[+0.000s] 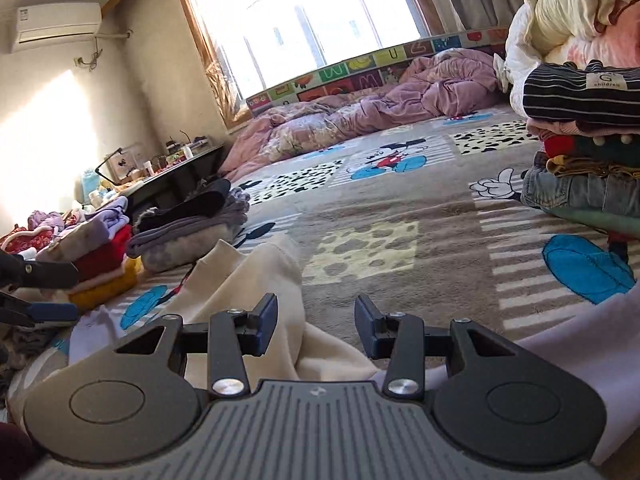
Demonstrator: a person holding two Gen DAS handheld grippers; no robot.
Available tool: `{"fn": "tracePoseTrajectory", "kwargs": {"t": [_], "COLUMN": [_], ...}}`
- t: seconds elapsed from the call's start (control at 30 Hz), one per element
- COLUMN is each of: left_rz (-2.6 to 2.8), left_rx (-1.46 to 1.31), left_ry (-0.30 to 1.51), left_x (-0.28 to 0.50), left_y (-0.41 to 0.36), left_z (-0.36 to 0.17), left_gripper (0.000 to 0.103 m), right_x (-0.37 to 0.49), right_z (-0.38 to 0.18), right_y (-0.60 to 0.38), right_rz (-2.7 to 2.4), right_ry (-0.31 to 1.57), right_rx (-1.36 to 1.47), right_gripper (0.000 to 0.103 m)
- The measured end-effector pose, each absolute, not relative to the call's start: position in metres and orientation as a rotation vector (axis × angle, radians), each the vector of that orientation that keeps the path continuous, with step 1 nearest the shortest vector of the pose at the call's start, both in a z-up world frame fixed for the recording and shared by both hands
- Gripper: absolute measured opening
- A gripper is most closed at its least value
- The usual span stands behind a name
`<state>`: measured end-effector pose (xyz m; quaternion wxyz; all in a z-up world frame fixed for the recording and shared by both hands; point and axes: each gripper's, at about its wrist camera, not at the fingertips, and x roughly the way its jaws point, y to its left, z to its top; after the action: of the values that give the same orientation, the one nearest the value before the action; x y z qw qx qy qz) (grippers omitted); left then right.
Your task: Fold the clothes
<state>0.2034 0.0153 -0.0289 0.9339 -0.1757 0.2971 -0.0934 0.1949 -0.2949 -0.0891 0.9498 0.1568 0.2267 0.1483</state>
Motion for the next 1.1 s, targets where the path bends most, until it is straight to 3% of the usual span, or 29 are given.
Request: {"fn": "tracePoseTrajectory", "kwargs": {"t": [0.47,0.73,0.9,1.1], "left_rz": [-0.135,-0.181,-0.196,-0.221], "left_rx": [-0.229,-0.137,-0.136,-0.124], "left_ry": [0.585,0.651,0.653,0.700], "left_x": [0.313,0.350,0.366,0.380], "left_y": [0.041,0.038,0.040,0.036], "left_z": [-0.053,-0.084,-0.088,-0.106], "left_gripper": [0.100,0.082,0.081,0.070], "right_x": [0.302,0.326,0.327,0.331], "right_z": [-0.089,-0.098,-0.106,-0.115], "right_y": [-0.279,-0.298,-0.290,-0.296], "right_rz": [0.378,0.427,0.448,0.443], "right_ry": [0.594,0.604,0.631,0.635], "right_rx": [0.293,0.504,0.509,0.588], "right_gripper": [0.045,0.049,0.049,0.049]}}
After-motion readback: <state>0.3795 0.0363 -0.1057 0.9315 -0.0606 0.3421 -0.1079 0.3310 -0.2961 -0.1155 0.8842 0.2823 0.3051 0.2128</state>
